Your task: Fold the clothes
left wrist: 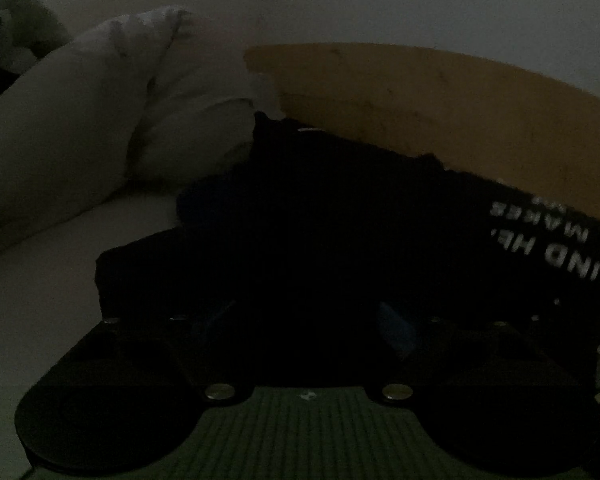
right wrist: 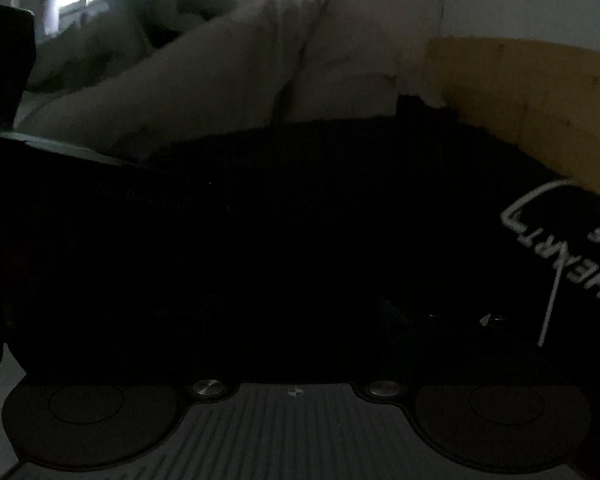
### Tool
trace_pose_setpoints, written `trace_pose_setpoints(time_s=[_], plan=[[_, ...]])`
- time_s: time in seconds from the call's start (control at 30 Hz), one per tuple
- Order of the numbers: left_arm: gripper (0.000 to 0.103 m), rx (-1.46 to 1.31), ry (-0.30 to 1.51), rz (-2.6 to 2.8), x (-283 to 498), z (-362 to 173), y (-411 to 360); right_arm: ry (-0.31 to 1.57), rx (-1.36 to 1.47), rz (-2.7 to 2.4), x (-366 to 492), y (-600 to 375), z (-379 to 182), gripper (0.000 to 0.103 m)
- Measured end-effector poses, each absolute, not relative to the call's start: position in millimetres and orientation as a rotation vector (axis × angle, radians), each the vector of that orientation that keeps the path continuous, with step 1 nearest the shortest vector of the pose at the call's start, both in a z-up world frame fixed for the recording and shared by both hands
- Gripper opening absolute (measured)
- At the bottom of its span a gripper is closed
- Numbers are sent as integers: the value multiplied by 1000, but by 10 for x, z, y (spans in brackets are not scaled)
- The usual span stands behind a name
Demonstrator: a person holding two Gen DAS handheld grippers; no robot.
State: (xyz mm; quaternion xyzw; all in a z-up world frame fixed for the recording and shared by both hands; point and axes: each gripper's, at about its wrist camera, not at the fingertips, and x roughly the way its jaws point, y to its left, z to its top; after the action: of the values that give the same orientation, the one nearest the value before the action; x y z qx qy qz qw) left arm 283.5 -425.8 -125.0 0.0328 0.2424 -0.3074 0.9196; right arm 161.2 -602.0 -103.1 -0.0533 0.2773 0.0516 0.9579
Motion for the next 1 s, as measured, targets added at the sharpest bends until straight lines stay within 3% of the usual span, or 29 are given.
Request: trace_pose_setpoints(time_s=[0.23,0.4,0.5,0.8,1.0], plan=[[90,62,457,-620,2809,-1317,-4203,517,-128,66,1588,-5931,-1138,95],[95,68,468,-571,2680,-1124,-4184,557,-113,17,1490,-5881,-910,100],[103,20,453,-526,2313,-826,-3962,578,-67,-6,1262,-5843,-630,103],[103,-121,391,-409,653,267,-2859,552,10,82,-47,-5450,416,103],[103,-123,429,-361,-415,587,-2255,550,1,70,-960,-5178,677,103]])
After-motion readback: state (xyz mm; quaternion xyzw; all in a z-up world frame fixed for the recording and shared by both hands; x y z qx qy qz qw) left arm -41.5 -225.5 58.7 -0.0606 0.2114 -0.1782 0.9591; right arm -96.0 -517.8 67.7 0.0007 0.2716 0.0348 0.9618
